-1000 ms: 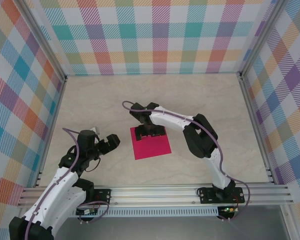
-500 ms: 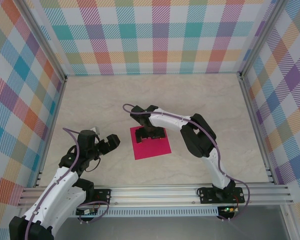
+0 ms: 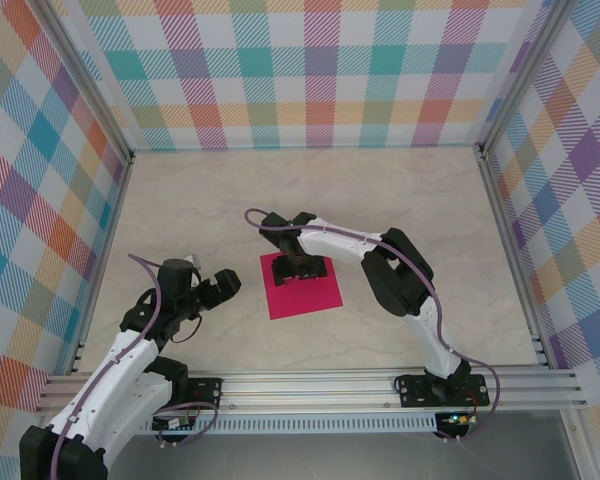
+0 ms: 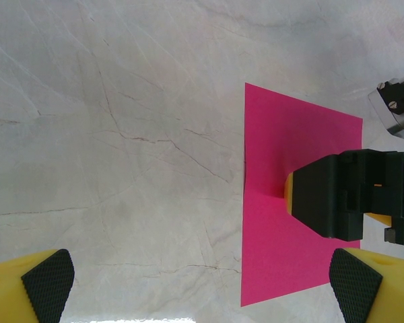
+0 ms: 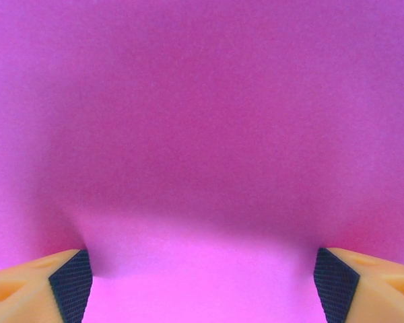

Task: Fold a paper plane with a square sheet of paper (pick it up from the middle)
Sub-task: Fold the square sheet of paper in half at the center of the table.

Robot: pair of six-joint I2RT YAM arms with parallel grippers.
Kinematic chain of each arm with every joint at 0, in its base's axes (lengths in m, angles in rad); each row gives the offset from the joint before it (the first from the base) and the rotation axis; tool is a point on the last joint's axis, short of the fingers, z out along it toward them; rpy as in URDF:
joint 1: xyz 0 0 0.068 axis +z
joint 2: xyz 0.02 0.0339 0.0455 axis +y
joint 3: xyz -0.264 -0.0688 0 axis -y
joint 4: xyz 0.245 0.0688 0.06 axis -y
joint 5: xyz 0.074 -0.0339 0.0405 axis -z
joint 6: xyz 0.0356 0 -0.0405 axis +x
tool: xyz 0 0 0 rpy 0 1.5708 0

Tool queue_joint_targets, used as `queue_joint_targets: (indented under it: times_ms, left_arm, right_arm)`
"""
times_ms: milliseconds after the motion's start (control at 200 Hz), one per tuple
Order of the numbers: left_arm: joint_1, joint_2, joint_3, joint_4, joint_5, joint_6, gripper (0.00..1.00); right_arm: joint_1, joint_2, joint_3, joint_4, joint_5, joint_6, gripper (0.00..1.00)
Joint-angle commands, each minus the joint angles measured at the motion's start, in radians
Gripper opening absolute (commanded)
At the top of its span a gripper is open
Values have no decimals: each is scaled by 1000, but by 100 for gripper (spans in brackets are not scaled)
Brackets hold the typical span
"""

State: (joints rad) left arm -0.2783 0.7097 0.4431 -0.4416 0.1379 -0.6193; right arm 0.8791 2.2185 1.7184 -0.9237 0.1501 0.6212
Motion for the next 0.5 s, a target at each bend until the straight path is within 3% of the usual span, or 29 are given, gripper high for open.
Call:
queue_joint_targets:
  times_ms: [0,295,495]
  left_arm:
    - [13,5,28,3,0,5,100]
    - [13,8,29,-6,1,6,100]
    - [13,10,35,-14,-3,6,100]
  right_arm:
    - [5,94,-48,-62,8,0,84]
    - [4,63,-18,-72,-2,-28,78]
    - [3,27,22,-83,-3,-47,65]
